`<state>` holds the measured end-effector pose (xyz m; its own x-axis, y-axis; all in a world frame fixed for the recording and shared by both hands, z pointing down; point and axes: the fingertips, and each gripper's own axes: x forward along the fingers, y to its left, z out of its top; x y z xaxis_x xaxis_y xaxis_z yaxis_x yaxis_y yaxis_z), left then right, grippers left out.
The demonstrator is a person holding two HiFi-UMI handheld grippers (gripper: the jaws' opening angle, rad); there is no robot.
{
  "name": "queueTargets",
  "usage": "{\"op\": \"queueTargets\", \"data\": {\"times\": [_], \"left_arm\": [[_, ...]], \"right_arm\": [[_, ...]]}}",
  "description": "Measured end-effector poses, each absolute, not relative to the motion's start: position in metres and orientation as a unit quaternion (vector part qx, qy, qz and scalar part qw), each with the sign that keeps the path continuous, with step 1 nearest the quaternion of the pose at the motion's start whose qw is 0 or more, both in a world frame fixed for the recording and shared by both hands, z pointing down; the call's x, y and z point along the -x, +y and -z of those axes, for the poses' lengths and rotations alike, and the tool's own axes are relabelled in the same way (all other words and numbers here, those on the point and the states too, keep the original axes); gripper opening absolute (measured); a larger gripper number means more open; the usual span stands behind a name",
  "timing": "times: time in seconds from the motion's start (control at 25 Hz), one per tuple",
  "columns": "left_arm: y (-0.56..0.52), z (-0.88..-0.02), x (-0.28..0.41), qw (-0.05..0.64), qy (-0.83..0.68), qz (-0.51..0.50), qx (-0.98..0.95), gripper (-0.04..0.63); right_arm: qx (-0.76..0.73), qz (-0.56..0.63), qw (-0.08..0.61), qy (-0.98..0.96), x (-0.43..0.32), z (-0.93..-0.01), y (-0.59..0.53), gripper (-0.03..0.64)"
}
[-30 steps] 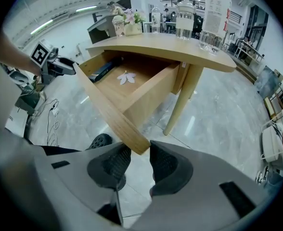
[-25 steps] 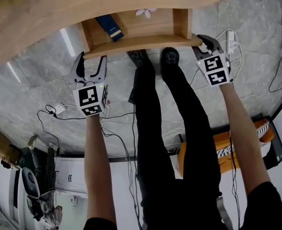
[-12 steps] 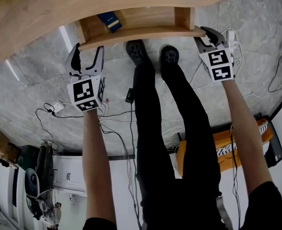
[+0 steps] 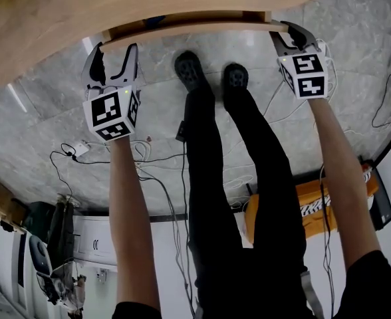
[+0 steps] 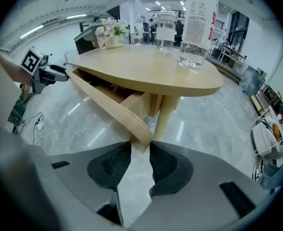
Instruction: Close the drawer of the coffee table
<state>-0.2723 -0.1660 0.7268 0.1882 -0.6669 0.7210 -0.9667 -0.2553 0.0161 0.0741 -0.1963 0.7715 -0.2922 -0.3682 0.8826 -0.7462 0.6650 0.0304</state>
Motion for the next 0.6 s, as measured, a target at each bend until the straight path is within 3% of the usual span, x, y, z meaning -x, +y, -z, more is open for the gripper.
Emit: {"op": "queueTargets", "data": {"times": [0.6], "left_arm": [[-0.183,-0.729,0.278,0.251,-0.575,-0.293,-0.721,0.304]], "right_arm": [[-0.384,-0.199,0.467,-0.771,-0.07,-0.772,-0.216,0.118]]}}
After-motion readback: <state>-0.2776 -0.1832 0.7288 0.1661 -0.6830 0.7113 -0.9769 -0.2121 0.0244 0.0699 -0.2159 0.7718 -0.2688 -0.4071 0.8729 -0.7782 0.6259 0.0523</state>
